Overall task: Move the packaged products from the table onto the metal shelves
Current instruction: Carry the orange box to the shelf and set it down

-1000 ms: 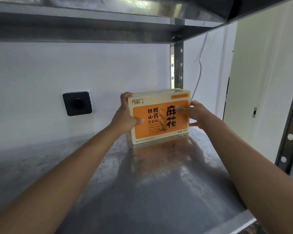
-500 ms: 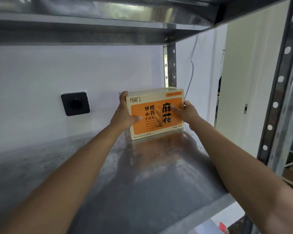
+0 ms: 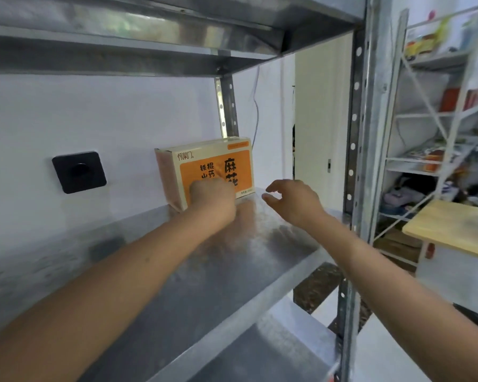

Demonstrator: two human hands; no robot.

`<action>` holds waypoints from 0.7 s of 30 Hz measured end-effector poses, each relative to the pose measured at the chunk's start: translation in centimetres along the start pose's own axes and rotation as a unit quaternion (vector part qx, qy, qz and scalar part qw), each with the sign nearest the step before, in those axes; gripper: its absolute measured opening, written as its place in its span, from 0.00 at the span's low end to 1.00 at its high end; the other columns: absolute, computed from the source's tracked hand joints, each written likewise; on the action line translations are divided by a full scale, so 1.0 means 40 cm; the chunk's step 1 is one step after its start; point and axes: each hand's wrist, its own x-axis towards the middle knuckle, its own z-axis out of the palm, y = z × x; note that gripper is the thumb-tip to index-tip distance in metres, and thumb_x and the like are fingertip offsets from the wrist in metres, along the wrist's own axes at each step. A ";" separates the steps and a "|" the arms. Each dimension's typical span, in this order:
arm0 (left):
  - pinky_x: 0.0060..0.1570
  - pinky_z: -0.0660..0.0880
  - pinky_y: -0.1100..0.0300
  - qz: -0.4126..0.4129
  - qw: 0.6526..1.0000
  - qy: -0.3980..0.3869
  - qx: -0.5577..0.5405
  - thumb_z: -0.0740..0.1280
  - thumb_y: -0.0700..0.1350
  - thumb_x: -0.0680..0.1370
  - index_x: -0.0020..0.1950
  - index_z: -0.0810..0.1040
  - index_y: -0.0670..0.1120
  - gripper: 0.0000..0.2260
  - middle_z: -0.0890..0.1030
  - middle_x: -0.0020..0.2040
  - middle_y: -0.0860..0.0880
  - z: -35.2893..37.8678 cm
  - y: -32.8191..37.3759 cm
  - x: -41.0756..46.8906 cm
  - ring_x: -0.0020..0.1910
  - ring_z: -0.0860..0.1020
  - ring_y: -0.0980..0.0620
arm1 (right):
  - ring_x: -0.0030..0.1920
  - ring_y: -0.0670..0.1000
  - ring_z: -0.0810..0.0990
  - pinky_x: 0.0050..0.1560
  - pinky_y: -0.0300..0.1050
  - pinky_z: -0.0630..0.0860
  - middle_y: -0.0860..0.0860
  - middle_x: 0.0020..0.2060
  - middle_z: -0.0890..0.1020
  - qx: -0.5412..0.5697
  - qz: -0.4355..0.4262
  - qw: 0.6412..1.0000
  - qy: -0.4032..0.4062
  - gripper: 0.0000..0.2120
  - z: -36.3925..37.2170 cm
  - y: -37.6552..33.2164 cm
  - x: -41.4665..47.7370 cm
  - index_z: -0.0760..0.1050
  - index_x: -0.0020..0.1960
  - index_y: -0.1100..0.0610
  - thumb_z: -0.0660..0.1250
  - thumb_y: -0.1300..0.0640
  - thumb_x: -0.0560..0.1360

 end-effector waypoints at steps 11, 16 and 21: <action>0.43 0.68 0.53 0.435 0.899 0.039 -0.045 0.57 0.45 0.82 0.59 0.75 0.44 0.10 0.77 0.54 0.46 -0.104 0.557 -0.267 0.52 0.76 0.44 | 0.47 0.56 0.77 0.41 0.44 0.67 0.54 0.48 0.80 -0.173 0.438 0.882 0.007 0.13 -0.121 0.383 -0.657 0.76 0.52 0.55 0.57 0.49 0.80; 0.47 0.70 0.53 0.514 0.847 -0.049 -0.127 0.57 0.42 0.81 0.57 0.76 0.43 0.10 0.76 0.56 0.43 0.030 0.801 -0.474 0.53 0.75 0.44 | 0.61 0.54 0.76 0.56 0.44 0.70 0.52 0.62 0.76 -0.090 0.625 0.750 -0.194 0.16 0.048 0.517 -1.102 0.73 0.64 0.55 0.59 0.54 0.78; 0.60 0.71 0.52 0.598 0.764 -0.242 0.018 0.56 0.40 0.80 0.68 0.71 0.42 0.17 0.72 0.67 0.43 0.267 0.967 -0.840 0.63 0.74 0.43 | 0.60 0.52 0.76 0.58 0.44 0.72 0.51 0.61 0.76 -0.016 0.701 0.650 -0.295 0.16 0.085 0.426 -1.462 0.73 0.63 0.55 0.59 0.55 0.77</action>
